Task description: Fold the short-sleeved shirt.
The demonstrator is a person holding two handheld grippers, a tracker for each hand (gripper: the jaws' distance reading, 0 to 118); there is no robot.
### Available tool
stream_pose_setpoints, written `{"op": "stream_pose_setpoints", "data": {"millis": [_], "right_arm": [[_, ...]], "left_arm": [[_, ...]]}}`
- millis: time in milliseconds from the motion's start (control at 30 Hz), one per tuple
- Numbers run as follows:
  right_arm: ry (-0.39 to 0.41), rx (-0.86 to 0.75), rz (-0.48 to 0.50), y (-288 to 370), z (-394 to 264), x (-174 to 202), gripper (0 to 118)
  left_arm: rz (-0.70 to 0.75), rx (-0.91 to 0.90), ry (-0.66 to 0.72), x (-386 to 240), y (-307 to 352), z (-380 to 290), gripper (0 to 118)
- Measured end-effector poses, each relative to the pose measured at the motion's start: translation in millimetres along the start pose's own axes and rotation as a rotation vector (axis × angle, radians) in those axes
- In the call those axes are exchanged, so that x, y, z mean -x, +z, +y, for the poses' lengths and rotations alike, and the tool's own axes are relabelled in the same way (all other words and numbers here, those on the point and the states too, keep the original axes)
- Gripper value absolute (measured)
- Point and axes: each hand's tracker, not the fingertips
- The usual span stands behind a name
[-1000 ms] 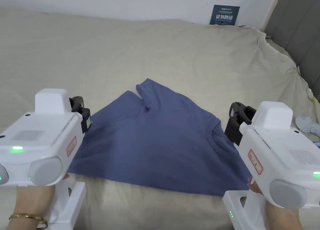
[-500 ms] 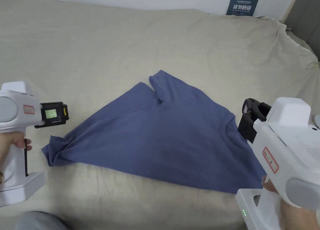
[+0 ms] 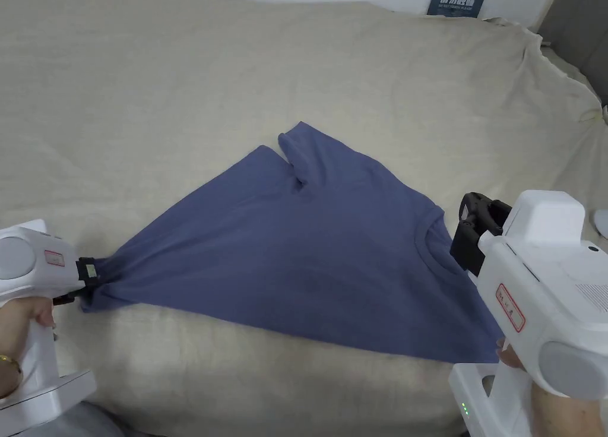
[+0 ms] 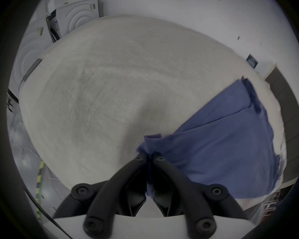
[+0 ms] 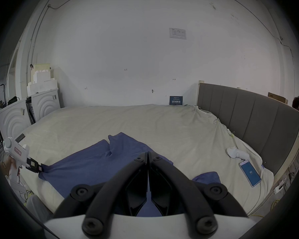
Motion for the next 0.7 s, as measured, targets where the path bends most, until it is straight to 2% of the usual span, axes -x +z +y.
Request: {"op": "stream_pose_setpoints", "data": {"millis": [100, 300, 400, 467, 500, 533, 567, 600, 633, 700], "right_arm": [[-0.006, 0.014, -0.005, -2.4, -0.4, -1.6, 0], [0.012, 0.064, 0.001, -21.7, 18.6, -12.6, 0], [0.000, 0.143, 0.014, -50.0, 46.4, -22.1, 0], [-0.021, 0.139, 0.022, -73.3, 65.5, -27.1, 0], [-0.017, 0.194, 0.035, -87.9, 74.7, -28.6, 4], [-0.002, 0.247, 0.032, -106.0, 84.5, -31.0, 19], [0.005, 0.291, 0.062, -123.5, 90.4, -32.6, 49], [0.019, 0.354, 0.069, -141.5, 94.5, -34.0, 95], [0.017, 0.395, 0.068, -158.5, 96.5, -35.0, 110], [0.025, 0.459, 0.041, -189.9, 99.3, -35.2, 111]], "left_arm": [[0.031, -0.060, -0.052, -5.1, 8.1, -2.7, 0], [-0.064, -0.227, 0.060, -0.1, 42.0, -1.7, 0], [-0.085, -0.291, 0.052, -4.4, 56.1, -1.7, 0], [-0.101, -0.322, 0.057, -8.3, 64.6, -3.2, 0], [-0.107, -0.330, 0.060, -9.2, 66.3, -2.7, 0], [-0.111, -0.340, 0.063, -10.9, 68.6, -2.5, 0], [-0.113, -0.348, 0.062, -12.6, 70.9, -2.6, 0], [-0.114, -0.354, 0.058, -14.1, 72.9, -2.5, 0], [-0.117, -0.360, 0.057, -14.2, 72.6, -1.8, 0], [-0.123, -0.363, 0.061, -14.9, 73.1, -0.6, 0]]}}
